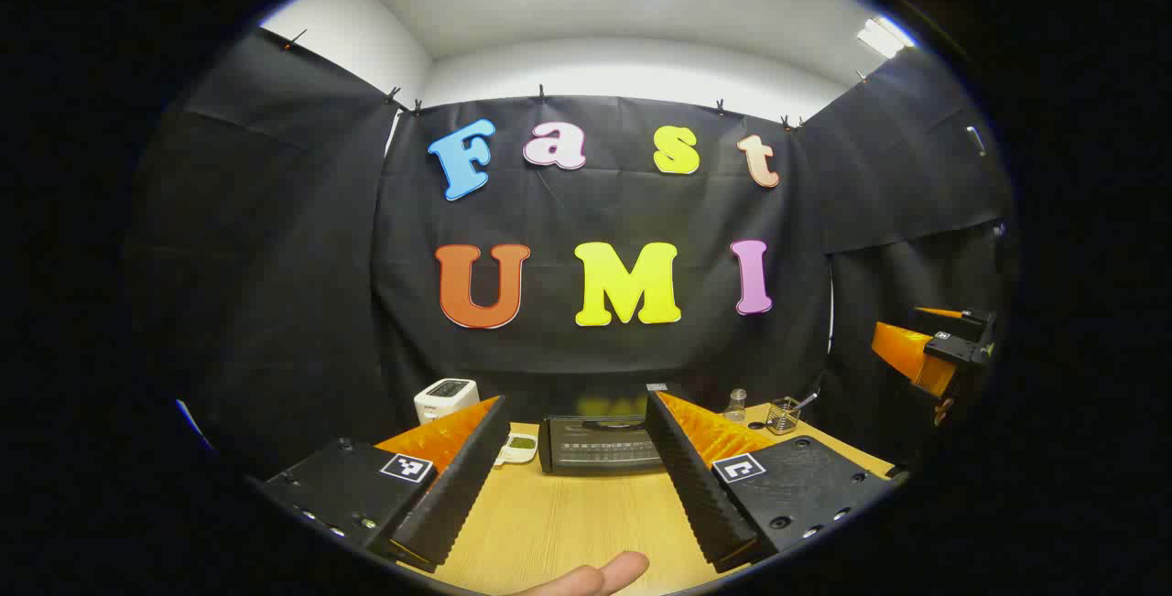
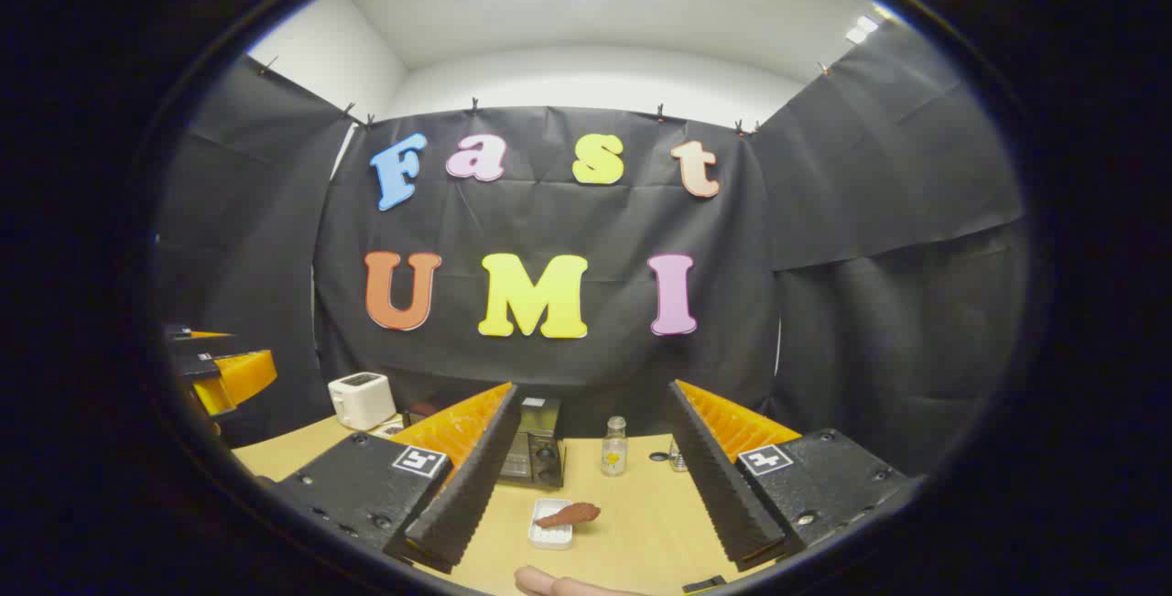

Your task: Open the electric oven with the left hand, put the food in, and close the electric oven.

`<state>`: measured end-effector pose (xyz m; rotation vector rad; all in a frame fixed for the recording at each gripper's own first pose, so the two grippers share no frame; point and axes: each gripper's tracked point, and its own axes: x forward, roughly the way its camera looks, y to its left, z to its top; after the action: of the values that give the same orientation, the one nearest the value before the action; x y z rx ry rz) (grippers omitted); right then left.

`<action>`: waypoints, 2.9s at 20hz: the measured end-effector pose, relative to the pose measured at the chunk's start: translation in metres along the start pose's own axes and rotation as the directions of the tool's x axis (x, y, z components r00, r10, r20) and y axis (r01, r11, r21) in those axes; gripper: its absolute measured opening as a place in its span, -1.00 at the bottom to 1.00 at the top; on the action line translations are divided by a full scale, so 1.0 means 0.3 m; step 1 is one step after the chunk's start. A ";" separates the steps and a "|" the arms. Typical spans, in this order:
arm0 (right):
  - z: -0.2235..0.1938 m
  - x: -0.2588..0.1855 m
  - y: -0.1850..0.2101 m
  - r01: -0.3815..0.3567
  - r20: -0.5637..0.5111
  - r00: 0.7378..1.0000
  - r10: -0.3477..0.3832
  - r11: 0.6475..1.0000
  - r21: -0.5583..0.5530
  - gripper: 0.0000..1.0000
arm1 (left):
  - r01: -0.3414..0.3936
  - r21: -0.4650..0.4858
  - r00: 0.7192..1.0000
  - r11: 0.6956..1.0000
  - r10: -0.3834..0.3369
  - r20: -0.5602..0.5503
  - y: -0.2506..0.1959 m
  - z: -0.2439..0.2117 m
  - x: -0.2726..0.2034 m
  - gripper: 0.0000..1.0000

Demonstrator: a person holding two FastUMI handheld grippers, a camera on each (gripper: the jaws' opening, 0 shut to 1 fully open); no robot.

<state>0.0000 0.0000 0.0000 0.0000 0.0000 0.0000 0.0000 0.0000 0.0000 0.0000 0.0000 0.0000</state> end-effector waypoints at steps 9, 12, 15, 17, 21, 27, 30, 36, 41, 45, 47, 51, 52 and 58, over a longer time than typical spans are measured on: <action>-0.030 -0.004 0.029 -0.012 -0.007 1.000 0.011 1.000 -0.005 1.00 | -0.008 0.011 1.000 1.000 0.009 -0.011 0.024 -0.038 0.009 0.89; -0.038 0.008 0.035 -0.020 0.001 1.000 0.020 1.000 0.005 0.93 | -0.005 0.011 1.000 1.000 0.005 -0.022 0.030 -0.061 0.025 0.89; -0.046 0.039 0.020 -0.017 0.014 1.000 0.017 1.000 0.015 1.00 | -0.004 0.009 0.999 1.000 0.005 -0.044 0.042 -0.102 0.059 0.89; -0.049 0.061 0.013 -0.025 0.028 0.999 0.024 0.999 0.034 1.00 | -0.019 0.012 0.998 1.000 0.020 -0.053 0.056 -0.123 0.090 0.91; -0.056 0.131 -0.027 -0.020 0.046 0.999 0.019 0.999 0.032 1.00 | -0.025 -0.002 0.998 1.000 0.024 -0.050 0.041 -0.116 0.187 0.89; -0.097 0.262 -0.103 -0.024 0.026 0.999 0.024 1.000 0.019 1.00 | 0.018 -0.037 0.998 0.999 -0.020 -0.059 -0.063 -0.111 0.416 0.90; -0.121 0.313 -0.195 0.001 0.009 1.000 -0.001 1.000 0.010 1.00 | 0.017 -0.040 0.990 0.999 -0.023 -0.141 -0.115 -0.202 0.576 0.90; -0.179 0.349 -0.402 0.088 -0.016 0.996 -0.088 0.996 -0.002 1.00 | 0.047 -0.064 0.946 0.997 -0.065 -0.318 -0.254 -0.419 0.846 0.91; -0.261 0.365 -0.545 0.126 -0.061 0.990 -0.124 0.992 0.023 0.93 | 0.062 -0.044 0.912 0.997 -0.075 -0.402 -0.307 -0.548 0.991 0.91; -0.316 0.384 -0.624 0.144 -0.088 0.986 -0.141 0.989 0.035 0.93 | 0.045 -0.021 0.894 0.999 -0.049 -0.446 -0.288 -0.629 1.062 0.90; -0.335 0.394 -0.635 0.150 -0.096 0.985 -0.146 0.988 0.037 1.00 | 0.032 -0.020 0.882 0.999 -0.037 -0.470 -0.276 -0.664 1.077 0.91; -0.364 0.397 -0.654 0.143 -0.112 0.984 -0.137 0.989 0.040 1.00 | 0.017 -0.005 0.862 1.000 -0.017 -0.507 -0.235 -0.746 1.124 0.83; -0.364 0.392 -0.655 0.140 -0.113 0.984 -0.135 0.989 0.040 1.00 | 0.014 -0.023 0.865 1.000 -0.024 -0.501 -0.242 -0.745 1.142 0.96; -0.348 0.363 -0.665 0.156 -0.097 0.983 -0.153 0.988 0.016 1.00 | 0.027 -0.027 0.865 0.999 -0.037 -0.501 -0.240 -0.745 1.105 0.90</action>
<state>0.1089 -0.1996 -0.1043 0.0239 0.0953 -0.1553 0.3314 -0.0719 -0.2235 -0.0197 0.5252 -0.0333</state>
